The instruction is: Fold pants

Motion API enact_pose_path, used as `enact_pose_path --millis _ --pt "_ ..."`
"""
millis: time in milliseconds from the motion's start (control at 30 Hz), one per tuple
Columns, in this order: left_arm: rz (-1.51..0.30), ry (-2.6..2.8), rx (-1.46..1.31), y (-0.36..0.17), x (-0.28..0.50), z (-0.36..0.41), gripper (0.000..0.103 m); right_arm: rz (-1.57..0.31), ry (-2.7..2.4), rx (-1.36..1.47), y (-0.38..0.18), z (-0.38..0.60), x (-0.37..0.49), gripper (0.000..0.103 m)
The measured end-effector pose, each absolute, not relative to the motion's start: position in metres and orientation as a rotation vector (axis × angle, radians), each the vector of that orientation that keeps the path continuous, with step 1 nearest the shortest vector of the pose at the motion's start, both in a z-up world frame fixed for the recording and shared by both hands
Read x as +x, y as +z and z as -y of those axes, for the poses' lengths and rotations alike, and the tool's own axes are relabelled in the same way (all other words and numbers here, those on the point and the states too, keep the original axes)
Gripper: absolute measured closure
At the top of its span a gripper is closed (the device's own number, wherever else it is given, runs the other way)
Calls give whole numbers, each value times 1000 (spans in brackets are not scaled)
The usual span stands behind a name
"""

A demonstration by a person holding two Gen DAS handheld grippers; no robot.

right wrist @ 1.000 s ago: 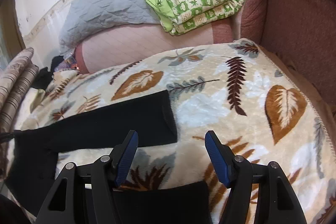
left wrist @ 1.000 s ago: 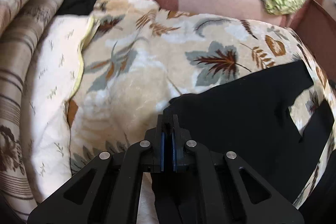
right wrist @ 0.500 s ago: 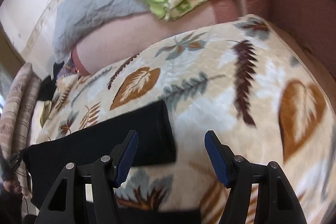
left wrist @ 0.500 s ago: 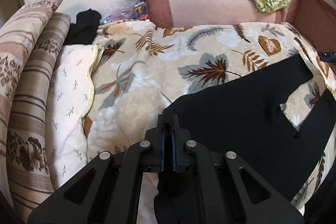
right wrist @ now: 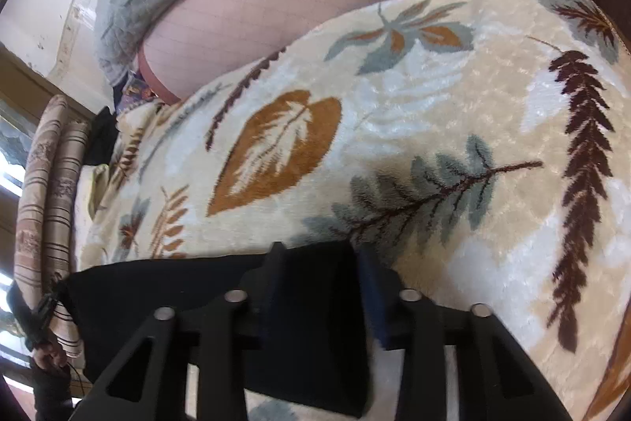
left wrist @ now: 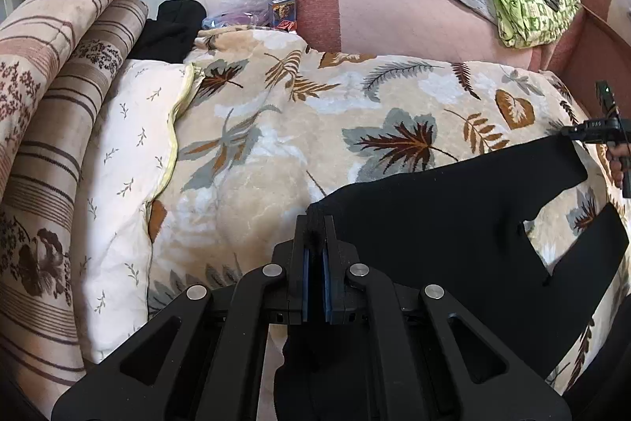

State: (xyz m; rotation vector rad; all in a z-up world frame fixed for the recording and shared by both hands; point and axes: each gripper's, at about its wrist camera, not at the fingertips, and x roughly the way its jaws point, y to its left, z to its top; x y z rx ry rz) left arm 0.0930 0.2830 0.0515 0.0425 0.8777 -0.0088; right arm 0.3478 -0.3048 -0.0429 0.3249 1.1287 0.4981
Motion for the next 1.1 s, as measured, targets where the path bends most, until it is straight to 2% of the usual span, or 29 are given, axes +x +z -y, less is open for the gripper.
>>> enact_pose_path --millis 67,133,500,600,767,1100 --pt "-884 4 30 49 96 -286 99 -1132 491 307 -48 303 351 78" --pt "-895 13 5 49 101 -292 99 -1141 509 297 -52 301 351 97" --pt "-908 19 -54 61 117 -308 99 -934 515 128 -4 312 312 98" --pt "-932 -7 -30 58 98 -306 99 -844 572 29 13 314 278 98" --pt "-867 -61 24 68 36 -297 99 -752 626 -132 25 322 199 98" --pt "-817 -180 37 37 -70 -289 99 -738 613 -230 8 360 79 99"
